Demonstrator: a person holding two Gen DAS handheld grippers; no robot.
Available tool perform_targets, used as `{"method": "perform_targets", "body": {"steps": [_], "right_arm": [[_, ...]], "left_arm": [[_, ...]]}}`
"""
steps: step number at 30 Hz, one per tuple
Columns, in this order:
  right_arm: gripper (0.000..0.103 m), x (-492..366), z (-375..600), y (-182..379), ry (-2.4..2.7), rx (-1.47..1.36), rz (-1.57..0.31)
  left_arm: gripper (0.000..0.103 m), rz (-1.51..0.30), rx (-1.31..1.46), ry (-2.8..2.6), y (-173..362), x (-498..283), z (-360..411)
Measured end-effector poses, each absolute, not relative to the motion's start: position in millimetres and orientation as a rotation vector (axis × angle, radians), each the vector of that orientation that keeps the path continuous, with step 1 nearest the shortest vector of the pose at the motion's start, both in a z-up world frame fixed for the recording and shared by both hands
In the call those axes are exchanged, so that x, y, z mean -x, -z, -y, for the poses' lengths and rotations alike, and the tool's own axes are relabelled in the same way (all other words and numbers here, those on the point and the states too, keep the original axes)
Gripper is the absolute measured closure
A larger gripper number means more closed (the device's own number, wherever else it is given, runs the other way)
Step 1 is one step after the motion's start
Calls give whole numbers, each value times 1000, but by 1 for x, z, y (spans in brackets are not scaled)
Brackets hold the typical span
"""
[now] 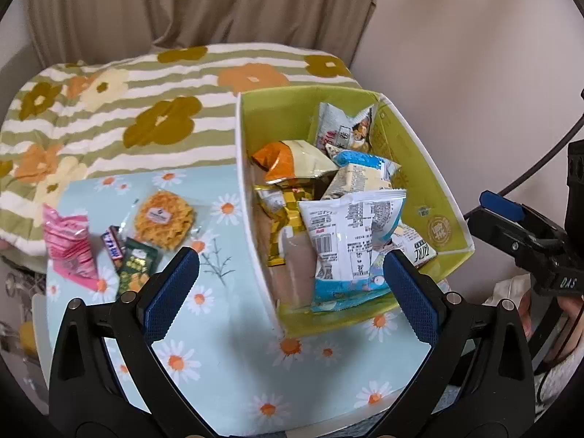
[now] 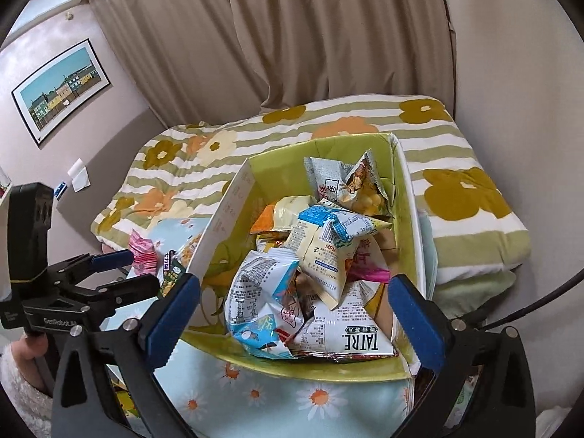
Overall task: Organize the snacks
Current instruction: 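Move both tools back over the remaining snacks, then grasp the pink striped packet with the left tool while the right tool grasps the green cracker packet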
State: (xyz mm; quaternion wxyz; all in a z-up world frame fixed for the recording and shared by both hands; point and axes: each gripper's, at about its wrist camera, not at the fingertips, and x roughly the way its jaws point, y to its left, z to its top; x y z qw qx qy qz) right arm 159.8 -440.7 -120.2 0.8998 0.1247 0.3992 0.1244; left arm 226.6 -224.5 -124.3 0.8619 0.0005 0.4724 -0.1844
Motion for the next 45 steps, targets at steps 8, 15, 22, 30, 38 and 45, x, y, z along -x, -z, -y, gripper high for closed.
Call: {"method": "perform_targets", "body": {"steps": [8, 15, 22, 30, 38, 45], "right_arm": [[1, -159, 418, 104, -316, -228, -776], [1, -165, 371, 87, -337, -167, -743], [1, -173, 308, 81, -277, -172, -692], [1, -196, 210, 101, -234, -206, -756], [1, -219, 150, 170, -79, -340, -863], [1, -222, 126, 227, 67, -363, -940]], "left_arm": [[2, -961, 5, 270, 112, -206, 183], [2, -931, 35, 187, 104, -203, 117], [2, -942, 46, 181, 110, -221, 43], [2, -1011, 29, 238, 135, -259, -31], [2, -1099, 34, 339, 187, -312, -78], [3, -1176, 15, 419, 243, -340, -83]]}}
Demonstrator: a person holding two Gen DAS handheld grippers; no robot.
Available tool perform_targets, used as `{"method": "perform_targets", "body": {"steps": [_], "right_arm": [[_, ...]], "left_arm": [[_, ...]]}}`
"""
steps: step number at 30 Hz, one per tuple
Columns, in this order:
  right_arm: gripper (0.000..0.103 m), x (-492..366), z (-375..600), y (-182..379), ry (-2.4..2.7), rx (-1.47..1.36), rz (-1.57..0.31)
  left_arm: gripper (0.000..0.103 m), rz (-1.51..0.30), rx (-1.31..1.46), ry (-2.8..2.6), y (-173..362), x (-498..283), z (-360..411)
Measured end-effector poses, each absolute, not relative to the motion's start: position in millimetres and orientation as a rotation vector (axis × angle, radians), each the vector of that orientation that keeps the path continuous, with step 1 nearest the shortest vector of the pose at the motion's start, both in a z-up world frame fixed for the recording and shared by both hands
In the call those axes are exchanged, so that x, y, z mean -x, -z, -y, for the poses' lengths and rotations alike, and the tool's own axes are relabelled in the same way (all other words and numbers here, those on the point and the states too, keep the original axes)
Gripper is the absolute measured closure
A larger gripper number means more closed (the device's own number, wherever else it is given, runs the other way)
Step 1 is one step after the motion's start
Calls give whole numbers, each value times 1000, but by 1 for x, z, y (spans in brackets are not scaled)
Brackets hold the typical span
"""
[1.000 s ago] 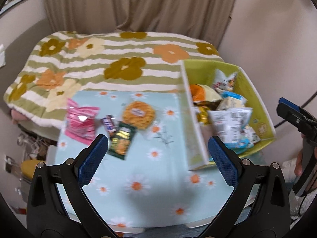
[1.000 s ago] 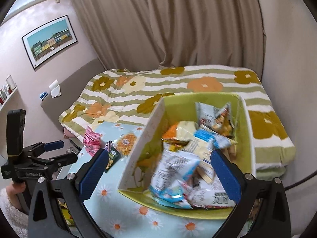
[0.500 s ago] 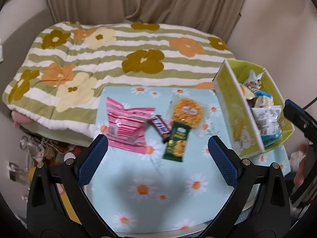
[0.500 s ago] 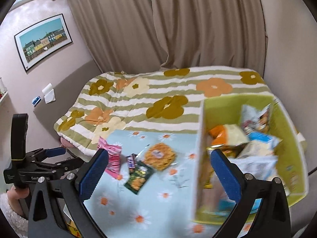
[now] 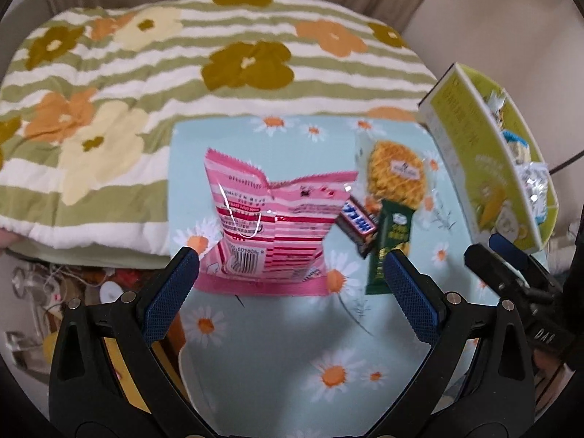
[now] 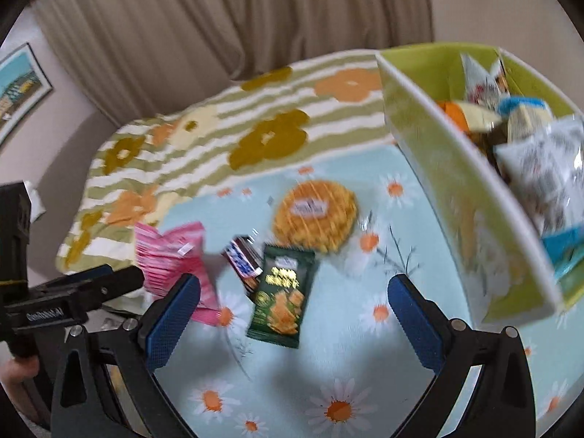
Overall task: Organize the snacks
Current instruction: 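Grasp the pink striped packet with the left tool while the right tool grasps the green cracker packet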
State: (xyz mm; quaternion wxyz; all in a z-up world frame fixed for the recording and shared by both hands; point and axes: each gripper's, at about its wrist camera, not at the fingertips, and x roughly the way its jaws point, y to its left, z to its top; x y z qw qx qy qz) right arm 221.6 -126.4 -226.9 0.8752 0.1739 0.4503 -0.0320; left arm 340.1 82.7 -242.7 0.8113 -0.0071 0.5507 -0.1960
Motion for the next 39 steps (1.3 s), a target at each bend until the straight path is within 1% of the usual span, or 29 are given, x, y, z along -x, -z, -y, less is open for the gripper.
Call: {"method": "perform_targets", "body": {"steps": [4, 11, 17, 20, 22, 24, 26, 32, 37, 38, 39], "right_arm": [[1, -226, 116, 251, 107, -372, -979], [1, -239, 104, 278, 124, -378, -1022], [1, -249, 96, 289, 133, -345, -1016], [1, -253, 92, 292, 130, -324, -1025], [2, -255, 89, 291, 121, -302, -1020], [7, -257, 85, 291, 118, -283, -1019], [8, -260, 84, 291, 114, -272, -1016], [17, -263, 79, 293, 121, -221, -1013], [34, -264, 75, 294, 130, -168, -1007], [36, -264, 75, 294, 135, -155, -1007], [41, -262, 75, 294, 138, -146, -1006]], "left_arm": [[3, -1194, 24, 434, 268, -355, -82], [4, -1217, -14, 419, 301, -373, -75], [15, -1219, 16, 453, 310, -381, -75], [18, -1214, 8, 456, 311, -380, -72], [25, -1211, 10, 456, 310, -378, -72], [28, -1208, -7, 460, 309, -377, -71], [29, -1213, -8, 462, 309, -377, -72], [30, -1222, -3, 458, 307, -376, -73], [30, -1220, 3, 460, 306, -374, -73], [30, -1219, 3, 461, 305, -373, -72], [30, -1217, 2, 461, 304, -372, -72]]}}
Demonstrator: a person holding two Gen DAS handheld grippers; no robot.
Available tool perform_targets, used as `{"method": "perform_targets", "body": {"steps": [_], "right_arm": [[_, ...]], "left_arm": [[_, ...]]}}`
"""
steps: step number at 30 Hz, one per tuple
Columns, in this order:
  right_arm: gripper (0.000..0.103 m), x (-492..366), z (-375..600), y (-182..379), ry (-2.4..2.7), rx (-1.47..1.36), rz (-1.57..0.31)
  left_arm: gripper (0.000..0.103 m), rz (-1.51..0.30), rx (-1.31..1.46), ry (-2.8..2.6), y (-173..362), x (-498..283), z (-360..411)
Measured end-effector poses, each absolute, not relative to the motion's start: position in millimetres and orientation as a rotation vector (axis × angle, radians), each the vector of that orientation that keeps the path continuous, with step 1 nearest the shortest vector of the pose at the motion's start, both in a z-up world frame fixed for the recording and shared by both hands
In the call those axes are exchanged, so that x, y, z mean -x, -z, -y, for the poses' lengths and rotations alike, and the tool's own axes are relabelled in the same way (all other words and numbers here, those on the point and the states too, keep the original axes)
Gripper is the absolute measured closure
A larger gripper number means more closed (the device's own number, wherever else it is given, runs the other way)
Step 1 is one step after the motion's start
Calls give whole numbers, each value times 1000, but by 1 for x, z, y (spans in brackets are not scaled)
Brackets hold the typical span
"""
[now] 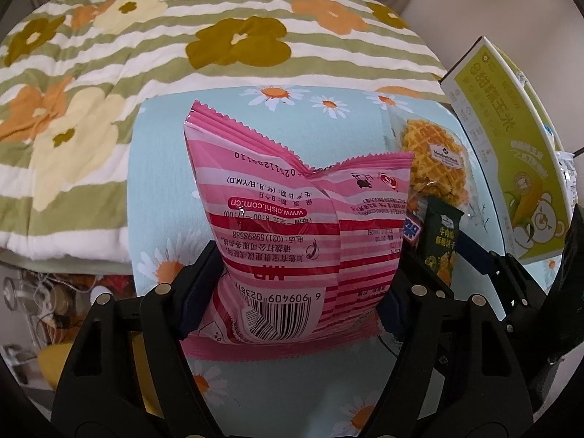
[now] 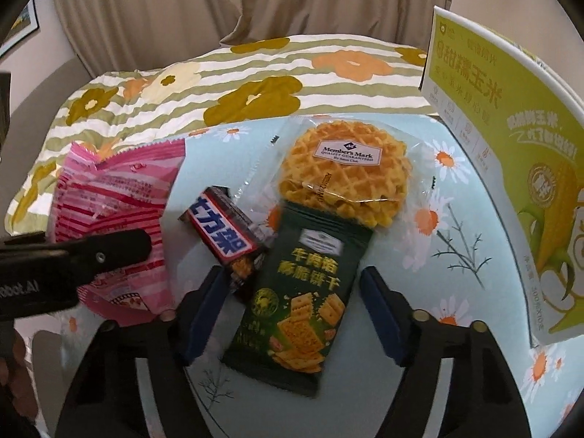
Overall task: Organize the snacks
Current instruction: 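Grasp the pink striped packet with the left tool while the right tool grasps the green cracker packet, then carry both packets into the cardboard box and open both tools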
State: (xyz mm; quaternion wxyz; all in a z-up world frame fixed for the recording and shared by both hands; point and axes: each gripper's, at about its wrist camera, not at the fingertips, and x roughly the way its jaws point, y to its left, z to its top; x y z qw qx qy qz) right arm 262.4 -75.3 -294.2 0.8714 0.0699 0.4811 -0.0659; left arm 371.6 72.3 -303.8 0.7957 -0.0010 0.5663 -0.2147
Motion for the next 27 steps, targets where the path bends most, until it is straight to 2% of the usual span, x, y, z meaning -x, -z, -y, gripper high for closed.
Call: {"method": "perform_targets", "body": {"steps": [3, 6, 15, 27], "right_arm": [[50, -260, 80, 293, 131, -140, -1008], [53, -258, 84, 293, 119, -158, -1012], [56, -243, 88, 276, 86, -184, -981], [59, -224, 121, 184, 36, -212, -779]], "left_arm": [[30, -1211, 2, 459, 300, -369, -72], [30, -1204, 9, 457, 295, -367, -73], [30, -1169, 10, 460, 274, -357, -71], [30, -1017, 29, 495, 190, -349, -42]]}}
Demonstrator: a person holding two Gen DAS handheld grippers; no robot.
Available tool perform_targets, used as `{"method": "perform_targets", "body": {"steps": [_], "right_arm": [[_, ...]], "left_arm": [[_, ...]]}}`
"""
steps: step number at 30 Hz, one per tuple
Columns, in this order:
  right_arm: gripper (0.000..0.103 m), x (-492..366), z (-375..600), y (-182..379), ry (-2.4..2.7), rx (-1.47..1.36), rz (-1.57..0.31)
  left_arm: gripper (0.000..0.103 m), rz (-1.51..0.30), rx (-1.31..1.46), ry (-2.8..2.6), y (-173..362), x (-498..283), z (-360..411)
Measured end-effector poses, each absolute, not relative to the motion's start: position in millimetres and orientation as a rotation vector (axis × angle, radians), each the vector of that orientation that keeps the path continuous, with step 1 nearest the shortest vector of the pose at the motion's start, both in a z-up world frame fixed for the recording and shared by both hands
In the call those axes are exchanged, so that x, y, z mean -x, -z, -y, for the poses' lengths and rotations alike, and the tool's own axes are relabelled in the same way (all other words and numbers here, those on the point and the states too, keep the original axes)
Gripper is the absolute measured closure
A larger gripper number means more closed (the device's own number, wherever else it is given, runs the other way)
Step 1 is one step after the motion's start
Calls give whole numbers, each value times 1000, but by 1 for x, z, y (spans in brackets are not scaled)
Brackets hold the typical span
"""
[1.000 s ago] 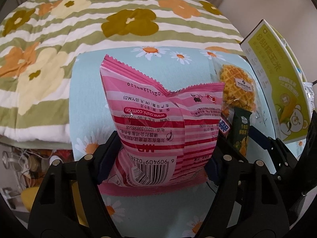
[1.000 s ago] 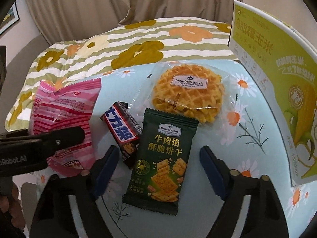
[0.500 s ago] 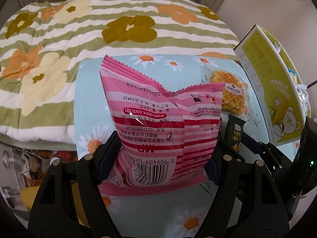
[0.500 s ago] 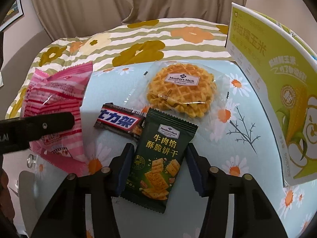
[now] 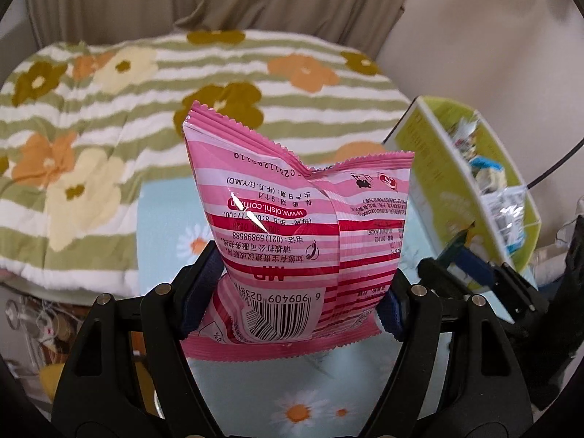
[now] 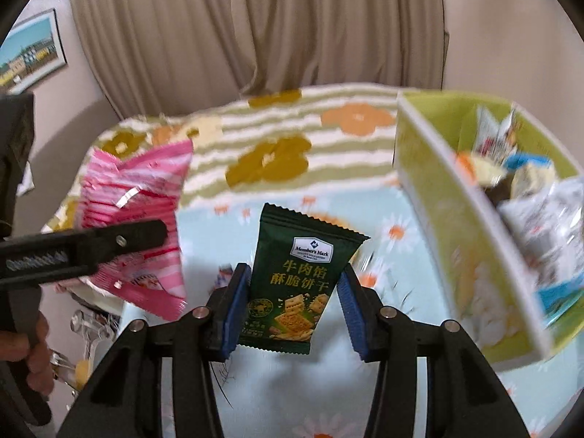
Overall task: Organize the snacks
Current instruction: 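Carry both packets into the cardboard box and open both tools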
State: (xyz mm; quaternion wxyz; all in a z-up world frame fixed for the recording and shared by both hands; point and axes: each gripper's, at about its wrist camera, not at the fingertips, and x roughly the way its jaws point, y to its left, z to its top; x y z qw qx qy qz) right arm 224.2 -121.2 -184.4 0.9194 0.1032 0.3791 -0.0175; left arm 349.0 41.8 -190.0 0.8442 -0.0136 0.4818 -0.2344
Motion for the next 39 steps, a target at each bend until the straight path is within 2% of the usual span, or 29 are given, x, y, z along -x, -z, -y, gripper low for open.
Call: {"method": "perform_targets", "body": {"steps": [7, 13, 23, 31, 34, 35, 36, 37, 39], "right_arm": [[59, -215, 172, 118, -61, -216, -661], [59, -216, 248, 78, -135, -191, -646], [59, -225, 373, 72, -155, -192, -664], [59, -234, 418, 81, -132, -232, -695], [59, -238, 425, 86, -113, -246, -705], [59, -238, 427, 87, -109, -252, -710], [59, -237, 430, 88, -106, -257, -715], [59, -237, 432, 90, -105, -261, -721], [59, -238, 433, 93, -103, -263, -737]], "left_arm": [[30, -922, 51, 466, 134, -338, 3], [30, -881, 87, 470, 104, -326, 71], [30, -906, 112, 488, 104, -334, 207], [30, -988, 57, 513, 123, -351, 266], [26, -1008, 14, 509, 131, -357, 279], [18, -1014, -6, 498, 135, -359, 282], [5, -1025, -16, 491, 137, -361, 285], [1, -1039, -25, 483, 141, -362, 287], [0, -1052, -30, 487, 145, -360, 282]]}}
